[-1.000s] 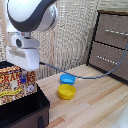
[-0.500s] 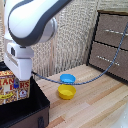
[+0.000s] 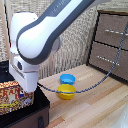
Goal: Position your gripper near the granola bar, please. Lightly grip the granola bar with your gripping tool. Relocate your gripper along with the granola bar toward the leading division of the caddy with caution. Gently release the granola bar into the leading division of the caddy.
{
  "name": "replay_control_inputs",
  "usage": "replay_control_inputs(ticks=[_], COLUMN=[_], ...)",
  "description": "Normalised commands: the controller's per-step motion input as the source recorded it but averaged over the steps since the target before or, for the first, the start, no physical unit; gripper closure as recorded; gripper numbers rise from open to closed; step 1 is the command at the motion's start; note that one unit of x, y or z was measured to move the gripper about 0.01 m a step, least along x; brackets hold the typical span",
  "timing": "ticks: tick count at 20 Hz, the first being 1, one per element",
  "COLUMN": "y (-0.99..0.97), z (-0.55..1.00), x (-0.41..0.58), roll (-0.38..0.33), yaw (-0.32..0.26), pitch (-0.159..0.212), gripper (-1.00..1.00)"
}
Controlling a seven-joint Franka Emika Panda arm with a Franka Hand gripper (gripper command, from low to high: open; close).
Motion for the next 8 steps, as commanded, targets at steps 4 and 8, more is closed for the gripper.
replay_control_inputs(ticks=[4, 8], y=[-0.01, -0.10], z=[0.02, 0.07], x=[0.203, 0.255], roll=[0.005, 0.011], yaw=[0.012, -0.049], pitch=[0.093, 0.110], gripper=[-1.00, -1.00])
